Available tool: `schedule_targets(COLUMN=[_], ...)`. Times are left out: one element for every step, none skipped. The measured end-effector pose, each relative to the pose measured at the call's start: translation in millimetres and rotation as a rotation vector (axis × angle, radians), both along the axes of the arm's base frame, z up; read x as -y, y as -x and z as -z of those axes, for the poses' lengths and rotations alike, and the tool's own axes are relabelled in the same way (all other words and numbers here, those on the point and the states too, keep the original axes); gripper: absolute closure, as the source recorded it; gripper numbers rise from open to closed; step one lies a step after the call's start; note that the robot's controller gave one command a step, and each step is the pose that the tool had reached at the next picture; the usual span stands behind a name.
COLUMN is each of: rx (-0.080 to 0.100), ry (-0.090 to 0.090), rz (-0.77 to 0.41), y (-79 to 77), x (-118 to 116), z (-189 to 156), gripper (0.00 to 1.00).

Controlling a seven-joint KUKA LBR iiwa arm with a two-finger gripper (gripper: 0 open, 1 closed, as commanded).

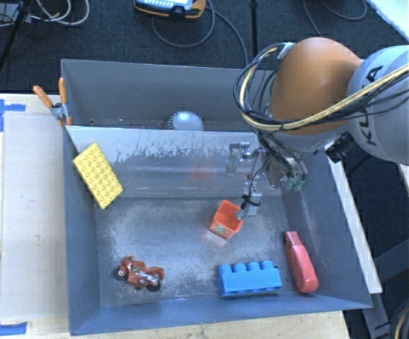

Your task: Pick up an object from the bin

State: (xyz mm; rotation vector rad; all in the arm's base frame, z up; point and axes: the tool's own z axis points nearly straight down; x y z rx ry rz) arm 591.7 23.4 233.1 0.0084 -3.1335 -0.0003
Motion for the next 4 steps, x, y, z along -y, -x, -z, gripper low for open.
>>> schedule_targets(rx=[0.007, 0.014, 0.009, 0.011], ry=[0.0, -0.001, -0.001, -0.001], rz=[0.0, -0.082, -0.217, -0.37], y=[-1.4, 5.2, 37.0, 43.6], x=[0, 9, 31, 35], z=[-4, 14, 75, 126], gripper=[0.0, 0.0, 0.0, 0.0])
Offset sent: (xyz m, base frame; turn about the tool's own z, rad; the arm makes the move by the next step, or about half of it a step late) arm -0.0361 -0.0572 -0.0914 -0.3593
